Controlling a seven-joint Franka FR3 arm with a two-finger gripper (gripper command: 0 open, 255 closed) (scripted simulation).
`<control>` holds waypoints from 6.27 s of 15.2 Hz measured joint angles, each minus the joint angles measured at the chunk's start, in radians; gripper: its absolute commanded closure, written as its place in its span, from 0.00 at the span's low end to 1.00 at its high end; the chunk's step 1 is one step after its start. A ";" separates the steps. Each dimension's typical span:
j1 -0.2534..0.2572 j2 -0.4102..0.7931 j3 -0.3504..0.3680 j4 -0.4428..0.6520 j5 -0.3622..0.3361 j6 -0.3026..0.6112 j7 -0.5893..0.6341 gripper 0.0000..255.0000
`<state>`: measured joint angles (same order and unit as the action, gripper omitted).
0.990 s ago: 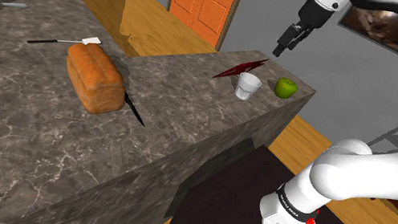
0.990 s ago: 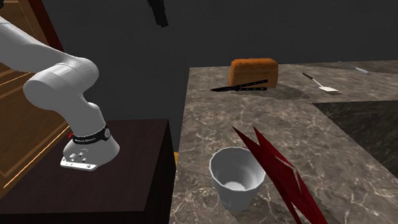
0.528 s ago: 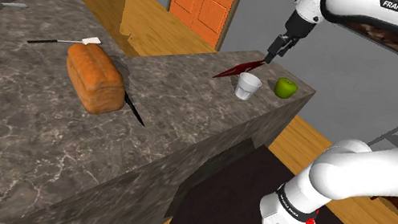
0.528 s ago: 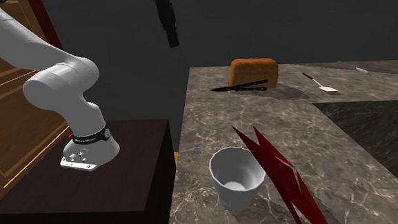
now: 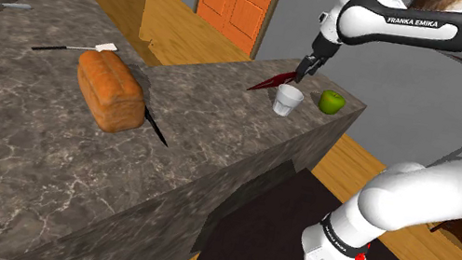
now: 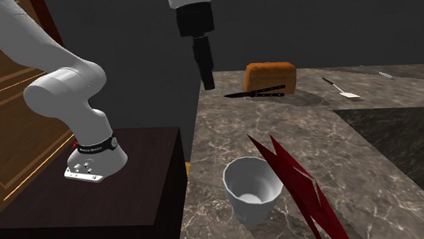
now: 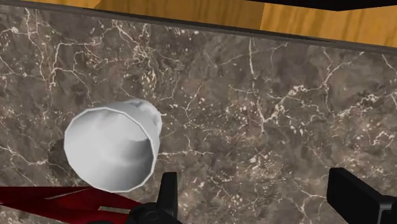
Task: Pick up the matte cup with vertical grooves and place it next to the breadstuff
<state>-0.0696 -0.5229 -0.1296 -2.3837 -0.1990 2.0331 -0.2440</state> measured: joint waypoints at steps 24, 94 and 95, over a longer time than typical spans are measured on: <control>-0.047 0.546 -0.143 0.085 0.027 0.421 -0.164 0.00; 0.093 0.280 0.084 0.385 0.024 -0.191 0.115 1.00; 0.102 0.283 0.098 0.386 0.025 -0.193 0.137 1.00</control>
<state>0.0321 -0.2404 -0.0319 -1.9973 -0.1737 1.8398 -0.1070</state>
